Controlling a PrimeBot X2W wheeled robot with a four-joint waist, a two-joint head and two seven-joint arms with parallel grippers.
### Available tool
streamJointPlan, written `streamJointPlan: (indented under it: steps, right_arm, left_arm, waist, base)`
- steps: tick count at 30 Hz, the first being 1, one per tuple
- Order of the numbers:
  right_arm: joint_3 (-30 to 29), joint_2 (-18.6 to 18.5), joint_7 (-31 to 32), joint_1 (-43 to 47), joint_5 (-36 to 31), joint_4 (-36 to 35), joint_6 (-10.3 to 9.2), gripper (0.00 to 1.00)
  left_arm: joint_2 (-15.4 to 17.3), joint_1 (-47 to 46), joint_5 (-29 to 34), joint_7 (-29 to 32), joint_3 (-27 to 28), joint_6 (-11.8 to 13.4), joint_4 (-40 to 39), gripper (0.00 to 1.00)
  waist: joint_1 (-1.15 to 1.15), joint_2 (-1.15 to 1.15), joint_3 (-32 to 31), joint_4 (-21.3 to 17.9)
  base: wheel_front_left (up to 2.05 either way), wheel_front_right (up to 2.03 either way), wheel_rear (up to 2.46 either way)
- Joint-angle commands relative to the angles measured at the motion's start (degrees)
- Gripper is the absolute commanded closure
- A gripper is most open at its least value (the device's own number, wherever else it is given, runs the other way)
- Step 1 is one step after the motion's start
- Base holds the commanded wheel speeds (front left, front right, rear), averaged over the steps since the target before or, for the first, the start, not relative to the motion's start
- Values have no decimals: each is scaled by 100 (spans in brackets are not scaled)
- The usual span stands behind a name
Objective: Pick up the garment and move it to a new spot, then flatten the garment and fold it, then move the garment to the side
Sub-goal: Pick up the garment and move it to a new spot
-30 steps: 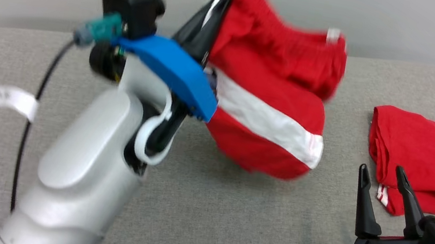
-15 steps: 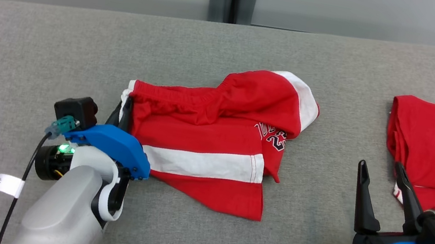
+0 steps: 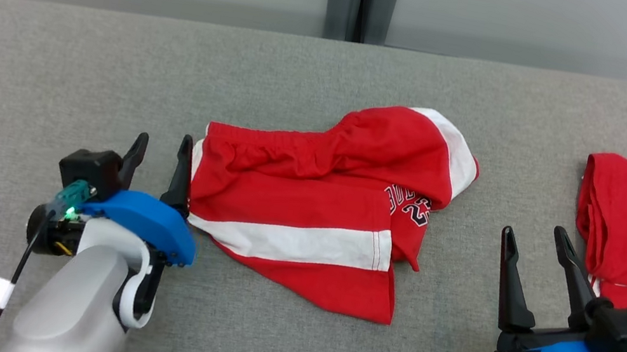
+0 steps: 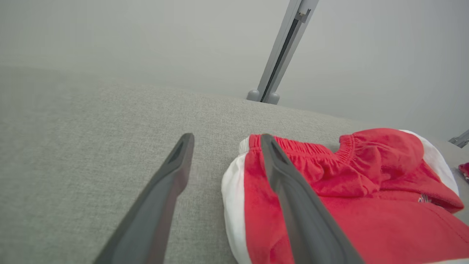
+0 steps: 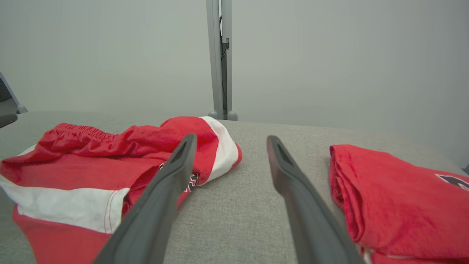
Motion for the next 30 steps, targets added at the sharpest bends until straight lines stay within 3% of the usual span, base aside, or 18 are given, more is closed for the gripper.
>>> streamJointPlan:
  steps: [1, 8, 17, 30]
  right_arm:
    - [-4, -8, -37, -65, -28, 42, 0, 0]
    - [-41, -8, -129, 202, 15, 354, 0, 0]
    - [132, -9, -226, 525, 104, 701, 0, 0]
    - [351, -8, -290, 566, 183, 1063, 0, 0]
  left_arm:
    - [69, 167, 103, -32, 31, -14, -98, 0]
    - [257, 959, 659, -38, 250, -53, -1069, 0]
    - [80, 2228, 911, -39, 825, 90, -2027, 0]
    - [-116, 2986, 1324, -40, 1178, 19, -2353, 0]
  waist:
    - [0, 0, -76, 3]
    - [0, 0, -469, 147]
    - [0, 0, -809, 200]
    - [0, 0, -974, 191]
  base:
    - [0, 0, 0]
    - [0, 0, 0]
    - [0, 0, 0]
    - [0, 0, 0]
